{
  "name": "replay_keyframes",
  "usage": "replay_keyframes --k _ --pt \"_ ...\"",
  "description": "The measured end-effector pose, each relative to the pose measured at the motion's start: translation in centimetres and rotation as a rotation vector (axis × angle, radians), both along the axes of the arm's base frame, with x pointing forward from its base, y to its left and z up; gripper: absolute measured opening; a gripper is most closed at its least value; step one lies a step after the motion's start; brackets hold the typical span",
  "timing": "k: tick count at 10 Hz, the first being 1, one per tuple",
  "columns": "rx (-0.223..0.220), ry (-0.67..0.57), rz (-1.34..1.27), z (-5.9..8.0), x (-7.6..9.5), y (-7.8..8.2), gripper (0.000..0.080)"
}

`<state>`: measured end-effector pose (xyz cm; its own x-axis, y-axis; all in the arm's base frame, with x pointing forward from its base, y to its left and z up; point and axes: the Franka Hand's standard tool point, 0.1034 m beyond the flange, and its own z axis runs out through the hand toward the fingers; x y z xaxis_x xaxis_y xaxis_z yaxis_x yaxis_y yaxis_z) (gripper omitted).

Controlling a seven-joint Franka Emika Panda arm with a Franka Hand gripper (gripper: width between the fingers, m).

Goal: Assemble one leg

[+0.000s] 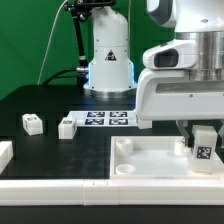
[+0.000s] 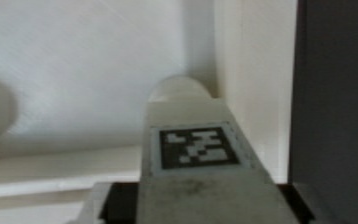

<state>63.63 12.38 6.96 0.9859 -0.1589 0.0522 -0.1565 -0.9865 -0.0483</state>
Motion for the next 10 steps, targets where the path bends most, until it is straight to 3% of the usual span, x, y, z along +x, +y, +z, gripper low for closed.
replay_keyframes --k 6,9,10 --pt "0.076 0.013 -0.788 -0.22 -0.29 -0.04 0.0294" --pt "0.098 0.029 -0.949 -0.23 -0.33 0.05 0.0294" --pt "0.097 0.028 -0.92 -0.25 -0.34 0.08 0.0388"
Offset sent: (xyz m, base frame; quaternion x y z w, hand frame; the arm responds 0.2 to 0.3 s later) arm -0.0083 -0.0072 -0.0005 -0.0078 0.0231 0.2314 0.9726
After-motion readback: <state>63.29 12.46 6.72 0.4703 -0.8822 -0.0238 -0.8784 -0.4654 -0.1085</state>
